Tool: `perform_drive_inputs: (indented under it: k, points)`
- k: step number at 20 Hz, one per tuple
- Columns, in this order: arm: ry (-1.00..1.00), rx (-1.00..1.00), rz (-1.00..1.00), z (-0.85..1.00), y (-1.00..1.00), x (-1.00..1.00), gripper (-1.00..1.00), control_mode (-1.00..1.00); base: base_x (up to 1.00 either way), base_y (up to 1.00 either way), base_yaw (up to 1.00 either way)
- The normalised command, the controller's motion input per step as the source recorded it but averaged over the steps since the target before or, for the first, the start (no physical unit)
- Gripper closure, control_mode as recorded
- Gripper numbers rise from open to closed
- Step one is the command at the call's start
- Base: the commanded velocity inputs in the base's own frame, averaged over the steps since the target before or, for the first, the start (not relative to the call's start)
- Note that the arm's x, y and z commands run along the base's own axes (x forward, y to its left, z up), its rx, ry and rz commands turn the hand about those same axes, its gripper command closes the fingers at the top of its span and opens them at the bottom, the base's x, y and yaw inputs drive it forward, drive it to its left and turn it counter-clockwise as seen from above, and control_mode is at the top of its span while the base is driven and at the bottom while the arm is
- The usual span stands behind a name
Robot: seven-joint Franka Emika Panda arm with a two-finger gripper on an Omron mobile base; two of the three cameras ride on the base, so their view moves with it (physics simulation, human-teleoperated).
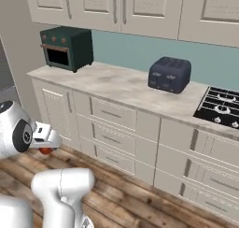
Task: Place the apple in the correct fridge rack based on whether it is a fruit or vegetable. Finally, close the fridge door.
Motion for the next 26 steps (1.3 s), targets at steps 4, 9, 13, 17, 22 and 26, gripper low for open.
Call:
perform_drive_inputs:
  k: [4, 9, 13, 17, 22, 26]
  points:
    - [0.00, 0.00, 0.00, 0.00, 0.00, 0.00, 1.00, 1.00, 0.62, 1.00, 0.04]
    - [0.00, 0.00, 0.00, 0.00, 0.00, 0.00, 1.00, 1.00, 0.55, 1.00, 0.00]
    - [0.00, 0.00, 0.00, 0.00, 0.00, 0.00, 1.00, 1.00, 0.45, 1.00, 0.00]
    - [0.00, 0.00, 0.00, 0.00, 0.00, 0.00, 1.00, 1.00, 0.50, 1.00, 0.00]
    - [0.00, 0.00, 0.00, 0.00, 0.00, 0.00, 1.00, 1.00, 0.61, 1.00, 0.00]
    - [0.00, 0.00, 0.00, 0.00, 0.00, 0.00, 1.00, 1.00, 0.61, 1.00, -0.02]
